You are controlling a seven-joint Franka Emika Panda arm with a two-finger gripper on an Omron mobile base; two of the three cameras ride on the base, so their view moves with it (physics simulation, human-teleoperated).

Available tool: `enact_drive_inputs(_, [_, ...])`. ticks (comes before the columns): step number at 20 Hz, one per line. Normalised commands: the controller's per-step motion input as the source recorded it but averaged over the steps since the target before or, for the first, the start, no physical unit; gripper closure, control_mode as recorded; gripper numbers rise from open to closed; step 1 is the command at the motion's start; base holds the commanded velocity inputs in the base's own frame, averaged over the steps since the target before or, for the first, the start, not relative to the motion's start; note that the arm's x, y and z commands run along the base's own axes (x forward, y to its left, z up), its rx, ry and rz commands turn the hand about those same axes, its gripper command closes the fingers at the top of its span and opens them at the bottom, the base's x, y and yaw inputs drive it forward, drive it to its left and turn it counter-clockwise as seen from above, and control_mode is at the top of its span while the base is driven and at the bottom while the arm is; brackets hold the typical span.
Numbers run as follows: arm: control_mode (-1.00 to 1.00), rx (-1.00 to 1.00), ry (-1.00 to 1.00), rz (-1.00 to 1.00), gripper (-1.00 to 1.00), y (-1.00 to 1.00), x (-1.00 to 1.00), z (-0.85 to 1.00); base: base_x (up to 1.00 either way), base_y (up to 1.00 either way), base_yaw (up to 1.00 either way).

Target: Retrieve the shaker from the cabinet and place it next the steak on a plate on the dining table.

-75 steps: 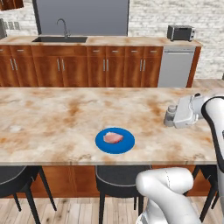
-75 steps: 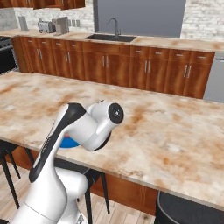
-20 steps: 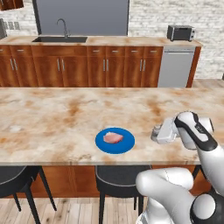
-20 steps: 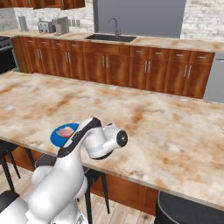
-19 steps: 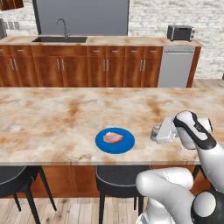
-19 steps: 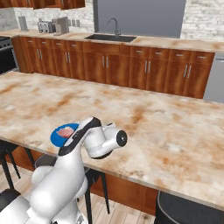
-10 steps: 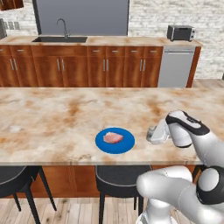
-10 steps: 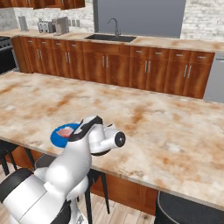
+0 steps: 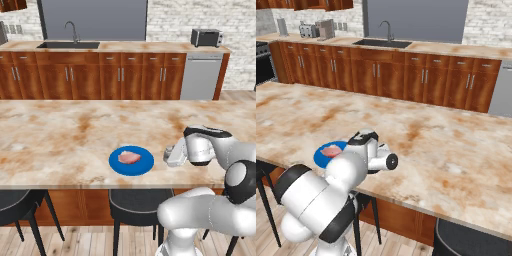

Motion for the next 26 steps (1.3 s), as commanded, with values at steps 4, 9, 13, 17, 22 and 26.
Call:
enact_drive_inputs(4, [-1.00,0.00,0.00,0.00,1.00,-0.04,0.26,-0.30,0.00,0.00,0.00])
enact_drive_inputs(9, [-1.00,0.00,0.00,0.00,1.00,-0.04,0.22,-0.30,0.00,0.00,0.00])
enact_drive_inputs(13, [-1.00,0.00,0.00,0.00,1.00,0.00,0.14,-0.29,0.00,0.00,0.00])
enact_drive_inputs(17, [-1.00,0.00,0.00,0.00,1.00,-0.01,0.11,-0.26,0.00,0.00,0.00])
enact_drive_inputs(22, [-1.00,0.00,0.00,0.00,-1.00,-0.01,0.10,-0.15,0.00,0.00,0.00])
enact_drive_inputs(26, [-1.00,0.00,-0.01,0.00,-1.00,0.00,-0.15,0.00,0.00,0.00,0.00])
